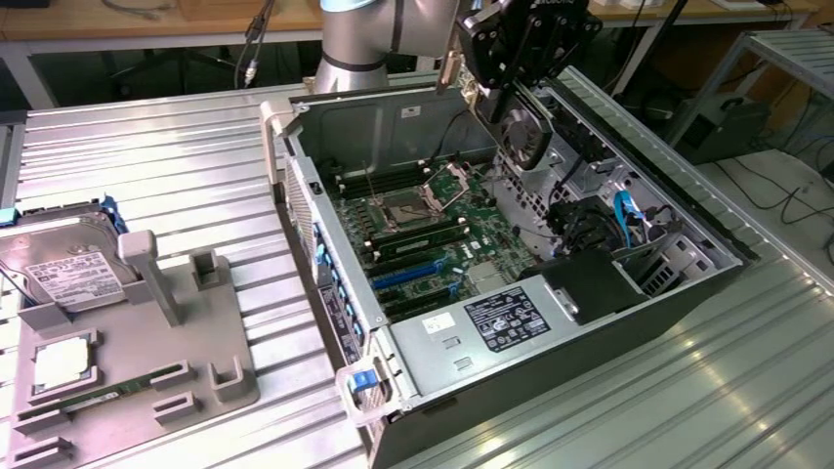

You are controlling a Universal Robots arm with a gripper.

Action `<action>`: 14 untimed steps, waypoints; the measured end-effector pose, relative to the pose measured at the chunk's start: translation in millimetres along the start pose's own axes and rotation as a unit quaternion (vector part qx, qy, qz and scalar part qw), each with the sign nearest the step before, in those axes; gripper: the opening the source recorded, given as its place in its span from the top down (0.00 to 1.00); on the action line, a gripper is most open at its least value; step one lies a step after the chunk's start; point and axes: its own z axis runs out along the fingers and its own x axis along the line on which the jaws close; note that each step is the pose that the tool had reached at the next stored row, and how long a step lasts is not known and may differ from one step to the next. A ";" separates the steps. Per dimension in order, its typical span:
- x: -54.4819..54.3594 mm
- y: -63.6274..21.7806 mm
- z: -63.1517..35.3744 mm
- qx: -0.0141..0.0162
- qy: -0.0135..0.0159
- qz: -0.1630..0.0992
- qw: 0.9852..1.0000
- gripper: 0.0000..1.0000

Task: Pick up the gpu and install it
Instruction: 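Insert the gpu into the slot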

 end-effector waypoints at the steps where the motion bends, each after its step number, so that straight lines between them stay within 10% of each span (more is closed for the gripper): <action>1: 0.0 0.0 0.0 0.000 0.000 0.000 1.000 0.72; 14: -0.1 0.0 0.0 0.000 0.003 -0.056 0.998 0.72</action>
